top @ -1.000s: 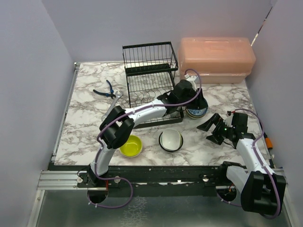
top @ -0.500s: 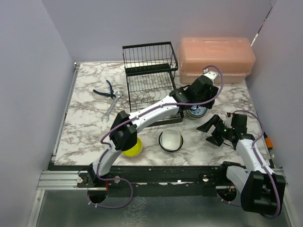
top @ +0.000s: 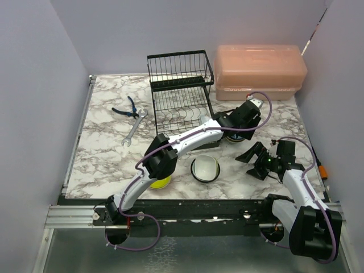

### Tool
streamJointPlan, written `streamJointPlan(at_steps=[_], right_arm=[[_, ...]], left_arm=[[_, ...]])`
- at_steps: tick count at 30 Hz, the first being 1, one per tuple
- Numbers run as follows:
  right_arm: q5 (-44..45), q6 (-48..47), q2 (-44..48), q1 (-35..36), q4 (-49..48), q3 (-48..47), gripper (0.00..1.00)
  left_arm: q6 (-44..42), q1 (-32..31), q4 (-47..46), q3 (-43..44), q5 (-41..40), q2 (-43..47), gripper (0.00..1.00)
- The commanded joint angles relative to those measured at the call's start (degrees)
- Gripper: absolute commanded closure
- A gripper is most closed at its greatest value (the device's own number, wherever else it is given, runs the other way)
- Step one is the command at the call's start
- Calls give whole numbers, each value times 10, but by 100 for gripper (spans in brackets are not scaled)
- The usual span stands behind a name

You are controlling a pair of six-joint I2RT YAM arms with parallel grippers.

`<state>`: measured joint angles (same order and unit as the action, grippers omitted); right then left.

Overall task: Load the bowls into the dish rack
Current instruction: Pick up the bowl from the center of the board.

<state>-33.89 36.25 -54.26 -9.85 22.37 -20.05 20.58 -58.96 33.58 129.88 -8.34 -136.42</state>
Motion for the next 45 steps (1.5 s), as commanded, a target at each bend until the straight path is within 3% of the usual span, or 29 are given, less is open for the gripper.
streamJointPlan(at_steps=[1, 13, 17, 22, 32, 45], right_arm=[[8, 4, 7, -3, 12, 6, 0], [7, 0, 11, -2, 13, 1, 0], [6, -1, 11, -3, 13, 0, 0], [6, -2, 10, -3, 15, -3, 0], [4, -4, 11, -3, 13, -5, 0], [-4, -12, 7, -3, 16, -30, 0]], left_arm=[[12, -4, 8, 37, 22, -23, 40], [22, -5, -7, 46, 35, -48, 49], [22, -5, -12, 47, 36, -52, 60], [24, -5, -15, 48, 48, -51, 83], [28, -5, -32, 18, 59, -7, 100], [55, 4, -104, -61, 83, 77, 100]])
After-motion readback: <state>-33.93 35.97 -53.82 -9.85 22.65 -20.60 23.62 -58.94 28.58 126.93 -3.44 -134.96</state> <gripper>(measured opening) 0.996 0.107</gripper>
